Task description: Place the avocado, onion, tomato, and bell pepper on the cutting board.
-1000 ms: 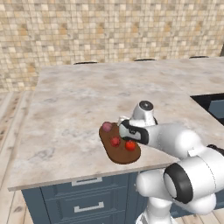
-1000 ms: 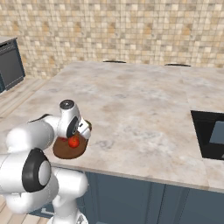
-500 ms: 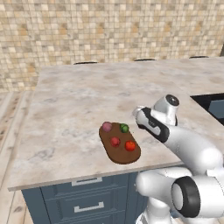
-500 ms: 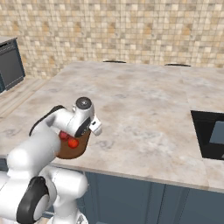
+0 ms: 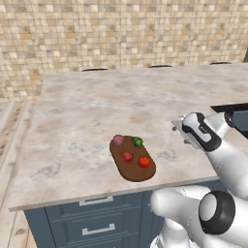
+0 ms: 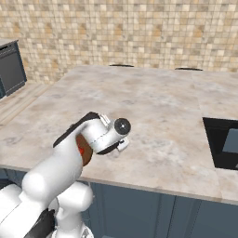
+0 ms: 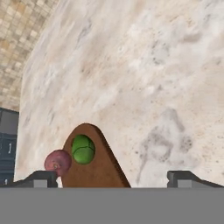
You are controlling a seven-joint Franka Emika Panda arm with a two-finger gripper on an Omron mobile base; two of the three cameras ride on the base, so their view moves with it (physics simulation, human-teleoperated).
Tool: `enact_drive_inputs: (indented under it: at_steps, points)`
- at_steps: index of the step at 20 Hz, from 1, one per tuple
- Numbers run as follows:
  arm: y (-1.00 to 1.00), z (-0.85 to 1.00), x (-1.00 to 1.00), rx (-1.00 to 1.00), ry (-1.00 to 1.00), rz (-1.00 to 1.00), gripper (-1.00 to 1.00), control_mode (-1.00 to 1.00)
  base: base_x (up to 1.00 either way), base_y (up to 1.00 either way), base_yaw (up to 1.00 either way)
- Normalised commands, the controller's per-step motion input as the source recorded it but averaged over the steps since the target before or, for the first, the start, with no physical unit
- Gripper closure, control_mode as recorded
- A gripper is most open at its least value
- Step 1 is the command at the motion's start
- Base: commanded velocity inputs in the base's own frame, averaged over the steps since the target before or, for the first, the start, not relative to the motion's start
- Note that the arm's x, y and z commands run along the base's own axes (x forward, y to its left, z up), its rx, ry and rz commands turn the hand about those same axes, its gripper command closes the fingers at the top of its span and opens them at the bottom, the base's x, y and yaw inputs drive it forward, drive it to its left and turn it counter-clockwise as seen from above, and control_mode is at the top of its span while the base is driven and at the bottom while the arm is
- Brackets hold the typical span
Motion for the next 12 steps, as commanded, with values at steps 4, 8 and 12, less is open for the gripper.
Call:
enact_drive_inputs:
  at_steps: [4, 8, 12]
  points:
    - [-0.53, 0.21, 0.05, 0.11, 0.00, -0.01, -1.00, -1.00, 0.00, 0.00, 0.00]
    - [-0.36, 0.26, 0.20, 0.05, 0.00, 0.00, -1.00, -1.00, 0.00, 0.00, 0.00]
    - [-0.27, 0.40, 0.10, 0.00, -0.01, 0.00, -1.00, -1.00, 0.00, 0.00, 0.00]
